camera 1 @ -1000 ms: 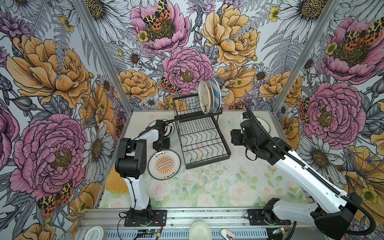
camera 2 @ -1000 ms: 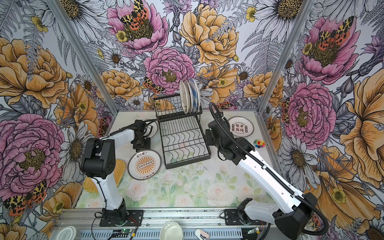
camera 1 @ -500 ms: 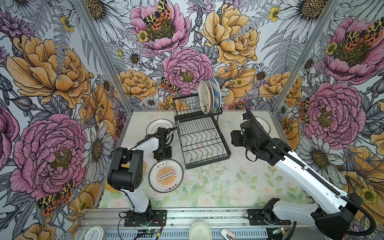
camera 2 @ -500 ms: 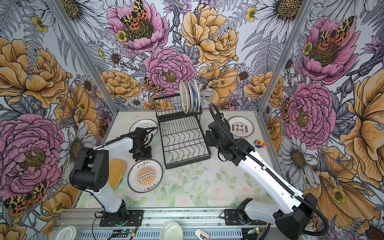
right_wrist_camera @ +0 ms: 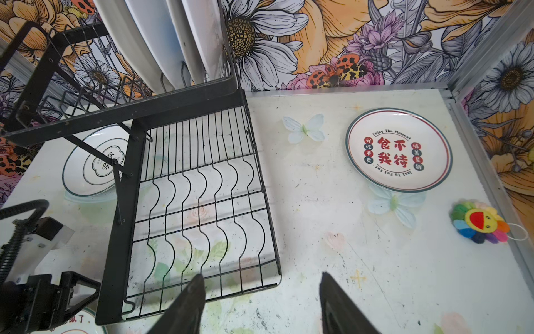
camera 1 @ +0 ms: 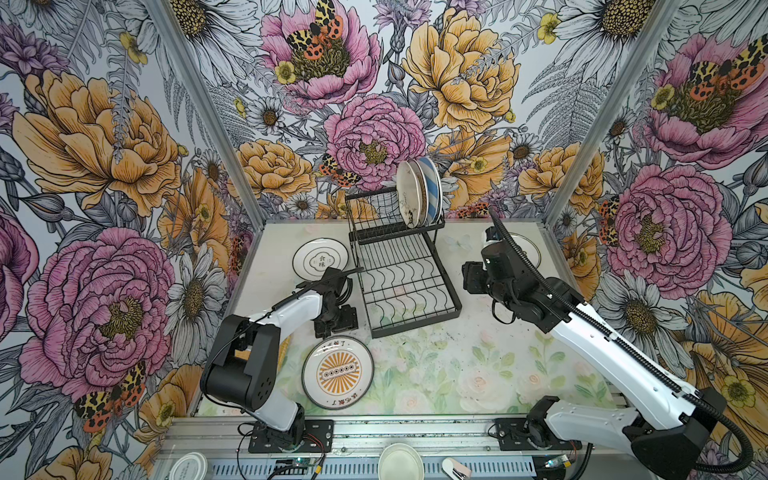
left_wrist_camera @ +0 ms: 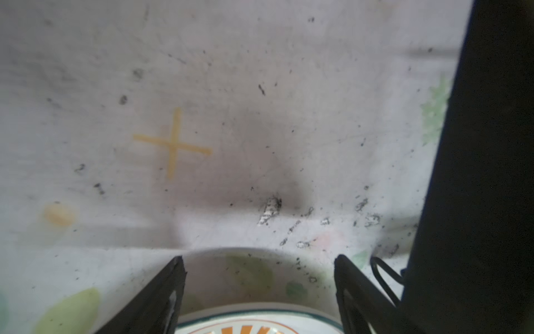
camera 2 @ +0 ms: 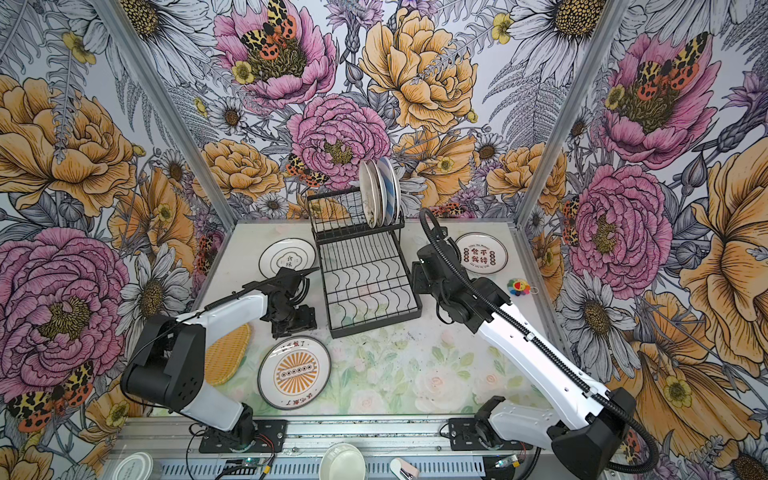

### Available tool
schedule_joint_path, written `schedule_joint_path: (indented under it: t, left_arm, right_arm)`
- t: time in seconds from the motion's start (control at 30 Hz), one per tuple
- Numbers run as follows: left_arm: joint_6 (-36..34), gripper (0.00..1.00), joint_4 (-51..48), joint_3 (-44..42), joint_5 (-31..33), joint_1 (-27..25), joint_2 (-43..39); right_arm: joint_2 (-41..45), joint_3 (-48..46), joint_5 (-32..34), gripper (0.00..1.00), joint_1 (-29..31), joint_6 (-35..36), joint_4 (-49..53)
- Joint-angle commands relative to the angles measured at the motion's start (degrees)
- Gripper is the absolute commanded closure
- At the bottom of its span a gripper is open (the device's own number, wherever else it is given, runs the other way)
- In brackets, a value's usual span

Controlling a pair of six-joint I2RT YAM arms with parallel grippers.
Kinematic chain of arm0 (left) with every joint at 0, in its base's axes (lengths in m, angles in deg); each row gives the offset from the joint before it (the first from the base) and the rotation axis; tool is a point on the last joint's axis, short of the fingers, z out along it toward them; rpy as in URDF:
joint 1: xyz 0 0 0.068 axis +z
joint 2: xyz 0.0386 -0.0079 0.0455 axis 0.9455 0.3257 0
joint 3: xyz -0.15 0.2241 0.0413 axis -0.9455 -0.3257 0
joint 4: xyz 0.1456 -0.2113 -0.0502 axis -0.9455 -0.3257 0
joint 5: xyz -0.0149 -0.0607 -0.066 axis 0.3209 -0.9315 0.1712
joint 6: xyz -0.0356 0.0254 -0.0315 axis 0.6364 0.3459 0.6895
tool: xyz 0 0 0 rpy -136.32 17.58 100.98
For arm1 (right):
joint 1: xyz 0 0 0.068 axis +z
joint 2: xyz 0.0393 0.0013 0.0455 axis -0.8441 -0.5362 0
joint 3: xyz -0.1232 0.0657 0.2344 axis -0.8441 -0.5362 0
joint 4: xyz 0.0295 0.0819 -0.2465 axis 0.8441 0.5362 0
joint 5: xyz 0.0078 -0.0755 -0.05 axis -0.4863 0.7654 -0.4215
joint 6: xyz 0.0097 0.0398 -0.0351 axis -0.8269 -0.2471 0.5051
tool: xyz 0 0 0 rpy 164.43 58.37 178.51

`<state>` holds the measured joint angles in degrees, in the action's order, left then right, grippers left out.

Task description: Load the plates into the dish rack

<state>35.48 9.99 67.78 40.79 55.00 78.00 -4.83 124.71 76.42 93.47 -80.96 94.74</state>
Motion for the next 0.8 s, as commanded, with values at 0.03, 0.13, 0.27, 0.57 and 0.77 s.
schedule_joint_path:
  t: [0.03, 0.13, 0.27, 0.57, 0.77]
  left_arm:
    - [4.90, 0.08, 0.01, -3.18, -1.28, 6.78, -8.70]
    - [6.11, 0.05, 0.02, -6.09, -3.67, 12.55, -13.11]
    - [6.84, 0.01, -0.09, -8.91, -6.68, 16.57, -15.74]
    - [12.58, 0.01, -2.45, -11.16, -1.45, 16.54, -15.55]
    - [15.78, 0.01, -3.49, -13.07, 0.09, 16.43, -17.09]
  right_arm:
    - [2.53, -1.09, 0.11, 0.36, -0.36, -0.95, -1.30]
    - [2.88, -1.67, 0.11, 0.36, -0.43, -0.91, -1.29]
    - [2.82, -1.79, 0.10, 0.36, -0.41, -0.87, -1.37]
    - [3.52, -1.81, 0.38, 0.36, -0.57, -0.45, -1.38]
    - [3.87, -1.94, 0.29, 0.36, -0.53, -0.69, -1.33]
